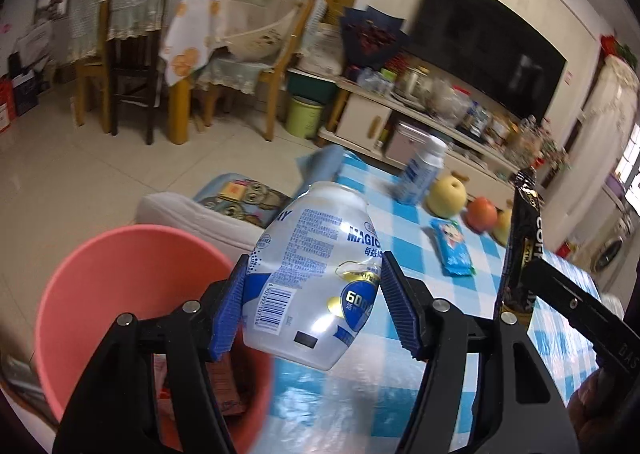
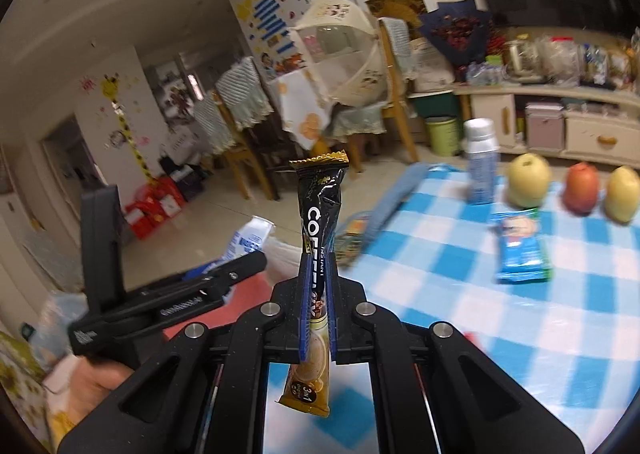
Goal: Collect trash
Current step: 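Lift the Magico bottle and Coffeemix stick and carry them to the pink bucket, then open both tools over the pink bucket to drop the bottle and stick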
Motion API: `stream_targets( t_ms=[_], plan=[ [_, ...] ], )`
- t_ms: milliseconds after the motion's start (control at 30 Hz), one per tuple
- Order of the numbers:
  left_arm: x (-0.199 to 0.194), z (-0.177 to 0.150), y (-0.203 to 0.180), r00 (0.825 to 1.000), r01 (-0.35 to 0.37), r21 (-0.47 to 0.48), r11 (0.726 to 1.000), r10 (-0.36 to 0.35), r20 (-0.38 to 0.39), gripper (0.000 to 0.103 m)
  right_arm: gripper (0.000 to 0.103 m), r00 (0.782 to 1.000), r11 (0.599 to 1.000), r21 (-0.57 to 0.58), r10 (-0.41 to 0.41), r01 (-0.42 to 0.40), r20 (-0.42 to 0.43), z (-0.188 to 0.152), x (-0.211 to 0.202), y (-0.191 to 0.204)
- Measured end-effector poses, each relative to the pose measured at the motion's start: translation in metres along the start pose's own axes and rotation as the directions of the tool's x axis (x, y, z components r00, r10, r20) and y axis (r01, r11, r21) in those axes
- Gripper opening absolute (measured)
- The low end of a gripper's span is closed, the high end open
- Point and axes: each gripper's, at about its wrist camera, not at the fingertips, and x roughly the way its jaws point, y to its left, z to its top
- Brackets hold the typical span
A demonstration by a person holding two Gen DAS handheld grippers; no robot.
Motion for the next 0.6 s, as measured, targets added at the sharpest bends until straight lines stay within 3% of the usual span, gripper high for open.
stream_targets(
  t_ms=[200, 433, 600],
  plan=[
    [-0.014, 0.007, 0.046, 0.996, -0.086, -0.097, 0.992, 0.090, 0.030, 0.065, 0.007, 0.993, 0.995, 0.002, 0.103, -0.103, -0.052, -0.003, 0.043, 0.052],
    [-0.021, 0.011, 0.075, 0.984, -0.163, -0.171, 0.972, 0.172, 0.041, 0.065, 0.007, 0.979, 0.986, 0.008, 0.168, -0.168, -0.113, -0.016, 0.090, 0.096],
    [-0.020, 0.012, 0.086, 0.968, -0.236, -0.202, 0.951, 0.248, 0.037, 0.083, 0.011, 0.974, 0.988, 0.042, 0.153, -0.148, -0.167, -0.034, 0.112, 0.102]
  ],
)
